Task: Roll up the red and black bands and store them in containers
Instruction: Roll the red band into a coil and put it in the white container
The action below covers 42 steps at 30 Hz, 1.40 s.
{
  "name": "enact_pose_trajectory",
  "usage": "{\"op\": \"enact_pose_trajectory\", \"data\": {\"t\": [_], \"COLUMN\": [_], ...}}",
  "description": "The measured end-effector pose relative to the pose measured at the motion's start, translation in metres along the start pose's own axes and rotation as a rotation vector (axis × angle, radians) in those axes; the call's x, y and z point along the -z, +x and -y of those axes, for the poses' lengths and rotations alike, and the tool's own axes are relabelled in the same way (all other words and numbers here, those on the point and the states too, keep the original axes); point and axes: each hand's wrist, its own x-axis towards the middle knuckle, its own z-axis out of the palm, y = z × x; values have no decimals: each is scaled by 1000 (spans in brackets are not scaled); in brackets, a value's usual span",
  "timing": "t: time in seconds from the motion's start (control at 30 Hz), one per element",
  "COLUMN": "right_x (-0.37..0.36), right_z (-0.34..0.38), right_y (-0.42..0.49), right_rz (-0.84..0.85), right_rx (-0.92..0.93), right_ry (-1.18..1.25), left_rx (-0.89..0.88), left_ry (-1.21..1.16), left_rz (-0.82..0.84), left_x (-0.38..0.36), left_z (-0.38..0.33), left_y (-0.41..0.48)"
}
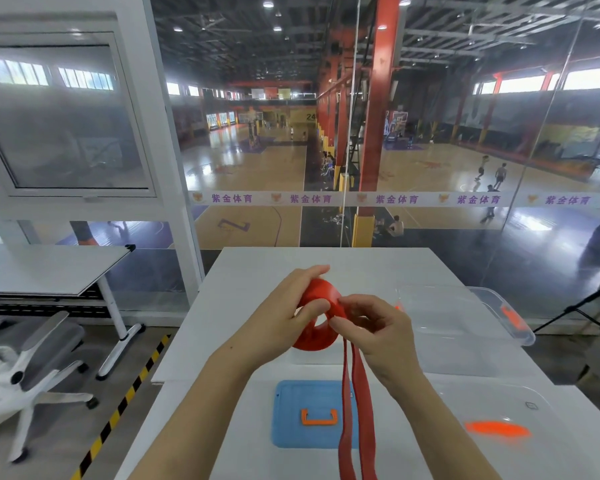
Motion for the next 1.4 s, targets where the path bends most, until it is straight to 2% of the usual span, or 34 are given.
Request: {"op": "enact_pose_trajectory", "data": {"t": [0.07,0.13,0.47,0.7,0.97,1.13,1.3,1.4], "right_x": [1,2,-2,2,5,8,15,18], "right_z": [2,6,0,5,9,11,11,9], "right_y": [-1,-1,-17,-12,-14,-14,-11,-9], "right_rz": [-16,-23,-87,-139,-13,7,-13,0], "right_rx": [7,15,-41,-50,-23,-19,-12,-23], "right_ry": [40,68,208,180,54,35,39,49], "left_rx": [-56,-64,67,47,74,-20,1,-1], "left_ry": [15,-96,-644,-537,-248,-115,-138,-162], "left_rz": [-32,-97,-365,-257,-84,-21,94,82], "left_x": [-3,-8,-28,-25,-10,-6,-8,-10], "left_z": [0,1,-11,2,13,14,13,11], "left_y": [0,-1,-4,-2,-6,-8,-7,-7]}}
